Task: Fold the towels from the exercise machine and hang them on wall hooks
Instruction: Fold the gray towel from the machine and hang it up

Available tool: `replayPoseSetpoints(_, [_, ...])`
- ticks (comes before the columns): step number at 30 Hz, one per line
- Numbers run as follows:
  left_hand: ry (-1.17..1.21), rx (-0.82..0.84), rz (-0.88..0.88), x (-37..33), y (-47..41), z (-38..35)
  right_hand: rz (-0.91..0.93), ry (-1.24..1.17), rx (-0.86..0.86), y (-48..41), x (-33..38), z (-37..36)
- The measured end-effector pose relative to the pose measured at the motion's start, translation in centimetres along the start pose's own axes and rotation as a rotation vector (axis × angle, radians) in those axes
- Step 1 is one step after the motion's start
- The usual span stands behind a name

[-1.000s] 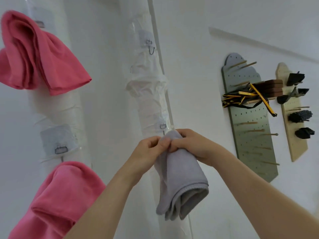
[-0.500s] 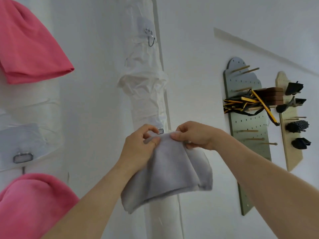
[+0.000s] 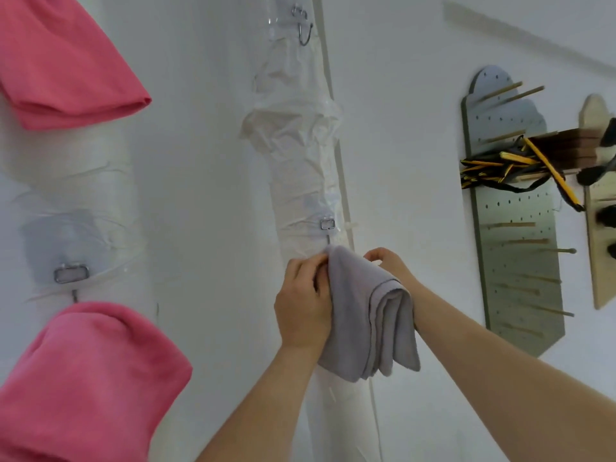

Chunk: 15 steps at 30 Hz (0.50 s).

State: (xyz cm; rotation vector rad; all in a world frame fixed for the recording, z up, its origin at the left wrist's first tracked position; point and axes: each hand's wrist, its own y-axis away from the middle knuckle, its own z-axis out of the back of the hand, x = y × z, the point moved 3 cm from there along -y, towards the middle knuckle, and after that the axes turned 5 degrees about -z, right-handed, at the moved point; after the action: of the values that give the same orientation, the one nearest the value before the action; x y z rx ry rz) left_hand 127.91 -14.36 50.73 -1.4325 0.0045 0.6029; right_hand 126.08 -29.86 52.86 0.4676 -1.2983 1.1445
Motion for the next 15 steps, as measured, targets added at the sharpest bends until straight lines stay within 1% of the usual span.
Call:
replayPoseSetpoints(2, [-0.075,0.046,-0.025,-0.3,0.5,0.4,0.048,-0.041,-0.053,0.9,0.0,0.5])
replayPoseSetpoints(4, [-0.224,0.057,-0.110,-0.5,0.5,0.9,0.123,-0.058,-0.089,2.3,0.9,0.7])
replayPoseSetpoints(5, [-0.300,0.074,-0.149,-0.5,0.5,1.2,0.162,-0.010,-0.085,3.0,1.4,0.5])
replayPoseSetpoints(6, [-0.305,0.135,-0.147,-0.6,0.6,1.3,0.196,0.048,-0.054,3.6,1.8,0.2])
replayPoseSetpoints(9, [-0.127,0.377,-0.038,-1.6,1.7,1.2,0.243,0.166,0.072,5.3,1.9,-1.5])
replayPoseSetpoints(10, [-0.118,0.423,-0.020,-2.0,2.0,1.3,0.252,0.192,0.091,5.7,1.7,-1.8])
replayPoseSetpoints(12, [-0.082,0.474,0.046,-2.6,2.0,1.9,0.266,0.258,0.106,6.3,1.4,-1.6])
replayPoseSetpoints(14, [0.027,0.528,0.157,-2.6,1.7,3.1,0.251,0.365,0.159,6.6,1.0,-0.9])
replayPoseSetpoints(15, [0.064,0.546,0.186,-2.4,1.7,3.7,0.225,0.419,0.189,6.6,0.8,-0.5])
